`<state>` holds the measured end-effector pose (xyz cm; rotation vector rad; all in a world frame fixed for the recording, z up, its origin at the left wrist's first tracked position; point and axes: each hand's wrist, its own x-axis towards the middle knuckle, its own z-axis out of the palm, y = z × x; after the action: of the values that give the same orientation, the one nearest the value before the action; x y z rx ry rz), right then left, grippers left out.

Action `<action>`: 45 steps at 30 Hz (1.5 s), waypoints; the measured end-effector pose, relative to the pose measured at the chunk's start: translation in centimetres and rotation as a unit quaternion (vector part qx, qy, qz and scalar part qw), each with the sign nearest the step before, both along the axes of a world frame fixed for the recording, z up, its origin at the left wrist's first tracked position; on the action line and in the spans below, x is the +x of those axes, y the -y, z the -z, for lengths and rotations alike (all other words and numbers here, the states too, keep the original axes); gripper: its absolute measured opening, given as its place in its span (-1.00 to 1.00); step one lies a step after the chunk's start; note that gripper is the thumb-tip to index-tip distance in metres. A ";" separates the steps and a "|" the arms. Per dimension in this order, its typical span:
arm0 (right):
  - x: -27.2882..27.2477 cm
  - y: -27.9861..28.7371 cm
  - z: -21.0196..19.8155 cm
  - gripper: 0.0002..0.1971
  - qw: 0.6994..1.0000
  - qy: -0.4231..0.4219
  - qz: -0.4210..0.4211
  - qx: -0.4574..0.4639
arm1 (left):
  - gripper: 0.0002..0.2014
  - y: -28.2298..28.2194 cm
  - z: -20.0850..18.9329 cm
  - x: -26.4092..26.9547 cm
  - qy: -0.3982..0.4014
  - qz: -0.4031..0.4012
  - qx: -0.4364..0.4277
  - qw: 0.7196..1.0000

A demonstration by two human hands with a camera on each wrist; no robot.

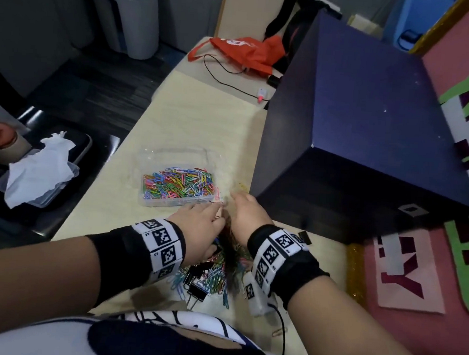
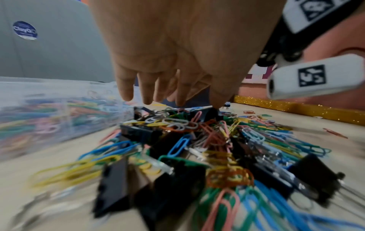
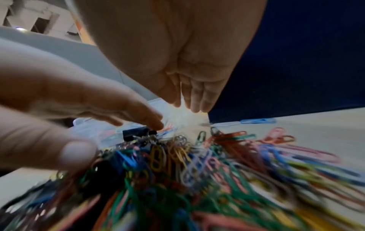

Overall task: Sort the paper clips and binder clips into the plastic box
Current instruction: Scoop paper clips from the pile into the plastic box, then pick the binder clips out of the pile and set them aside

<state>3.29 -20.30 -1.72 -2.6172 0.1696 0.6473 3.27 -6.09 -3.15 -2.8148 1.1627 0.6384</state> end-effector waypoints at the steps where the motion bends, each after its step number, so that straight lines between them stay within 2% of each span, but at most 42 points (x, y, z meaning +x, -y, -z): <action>1: 0.8 -0.3 0.4 -0.55 1.000 -0.007 0.000 -0.008 | -0.35 -0.5 0.0 0.0 -0.005 -0.014 -0.002 1.000; 4: 2.5 -1.4 1.6 -0.65 1.000 -0.001 -0.012 -0.028 | -0.39 -1.7 -0.2 0.3 -0.021 -0.037 -0.026 0.999; 8: 2.7 -1.8 2.1 -0.44 0.992 -0.018 -0.115 -0.056 | -0.41 -2.8 -0.2 0.8 -0.026 -0.051 -0.031 0.998; 10: 2.3 -1.8 2.4 -0.31 0.988 -0.046 -0.127 -0.082 | -0.39 -3.2 0.0 1.3 -0.028 -0.054 -0.025 0.998; 13: 1.2 -2.3 3.1 -0.25 0.978 -0.114 -0.094 -0.145 | -0.34 -3.5 0.4 1.9 -0.046 -0.028 -0.005 0.999; 15: 0.5 -2.5 3.2 -0.32 0.974 -0.150 -0.037 -0.164 | -0.34 -3.5 0.5 2.1 -0.044 -0.005 0.000 0.999; 17: 0.5 -2.8 2.5 -0.47 0.976 -0.140 -0.014 -0.169 | -0.35 -3.4 0.5 2.3 -0.034 0.007 0.003 0.999; 21: 2.5 -3.0 1.1 -0.61 0.988 -0.053 0.044 -0.137 | -0.39 -3.1 0.4 2.2 -0.024 0.009 0.021 0.999; 23: 3.5 -3.0 1.1 -0.60 0.990 -0.038 0.068 -0.116 | -0.43 -3.3 0.4 2.2 -0.026 0.012 0.022 0.999; 26: 4.4 -3.1 1.7 -0.49 0.990 -0.068 0.038 -0.117 | -0.48 -3.8 0.4 2.2 -0.030 0.007 0.023 0.999; 29: 3.8 -3.2 2.2 -0.43 0.991 -0.063 -0.018 -0.120 | -0.51 -4.3 0.4 2.2 -0.027 -0.006 0.031 0.999; 32: 1.8 -2.9 2.4 -0.17 0.984 -0.073 -0.103 -0.127 | -0.51 -4.5 0.4 2.3 -0.025 -0.015 0.042 0.999; 35: -0.9 -2.2 1.7 -0.16 0.977 -0.096 -0.128 -0.139 | -0.52 -4.0 0.0 2.4 -0.015 -0.016 0.048 0.999; 41: -4.9 -0.7 0.9 -0.05 0.971 -0.125 -0.101 -0.176 | -0.52 -2.5 -0.4 2.5 0.014 0.013 0.042 0.999; 45: -5.0 0.9 0.1 -0.33 0.991 -0.048 0.022 -0.126 | -0.47 -1.2 -0.8 2.9 0.004 0.016 0.048 0.999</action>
<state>-1.70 -21.23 -1.81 -2.8135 0.3580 0.7815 6.21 -4.85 -2.39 -2.7107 1.1416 0.6610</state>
